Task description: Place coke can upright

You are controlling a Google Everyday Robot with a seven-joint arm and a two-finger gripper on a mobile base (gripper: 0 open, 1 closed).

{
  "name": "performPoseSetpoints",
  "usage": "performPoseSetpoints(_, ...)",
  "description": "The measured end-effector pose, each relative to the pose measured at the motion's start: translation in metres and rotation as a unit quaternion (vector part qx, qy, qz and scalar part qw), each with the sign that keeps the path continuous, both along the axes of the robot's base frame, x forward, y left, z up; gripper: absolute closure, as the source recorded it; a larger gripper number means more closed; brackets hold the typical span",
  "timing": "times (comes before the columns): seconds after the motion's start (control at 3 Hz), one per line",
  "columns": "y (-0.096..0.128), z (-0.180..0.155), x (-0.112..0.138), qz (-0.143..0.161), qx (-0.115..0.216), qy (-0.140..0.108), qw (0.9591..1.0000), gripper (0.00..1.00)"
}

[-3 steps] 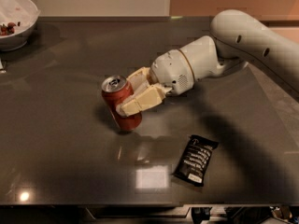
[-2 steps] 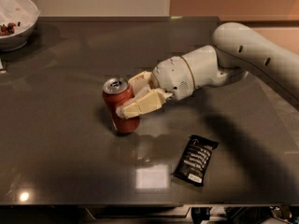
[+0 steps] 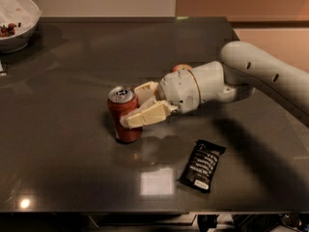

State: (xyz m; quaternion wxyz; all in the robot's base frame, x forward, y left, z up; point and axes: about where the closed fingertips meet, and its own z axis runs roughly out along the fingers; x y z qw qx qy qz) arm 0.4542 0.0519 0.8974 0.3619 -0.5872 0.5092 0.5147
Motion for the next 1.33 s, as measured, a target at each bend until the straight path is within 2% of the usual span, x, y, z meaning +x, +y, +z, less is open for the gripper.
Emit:
performPoseSetpoints(0.67, -0.0019, -0.0079, -0.0005, -0.01, 0.035, -0.007, 0.9993, 0.36)
performPoseSetpoints(1.0, -0.0026, -0.0104, -0.0007, -0.013, 0.042, -0.009, 0.999, 0.12)
performPoseSetpoints(1.33, -0.0008, -0.0096, -0.0016, -0.011, 0.041, -0.01, 0.999, 0.0)
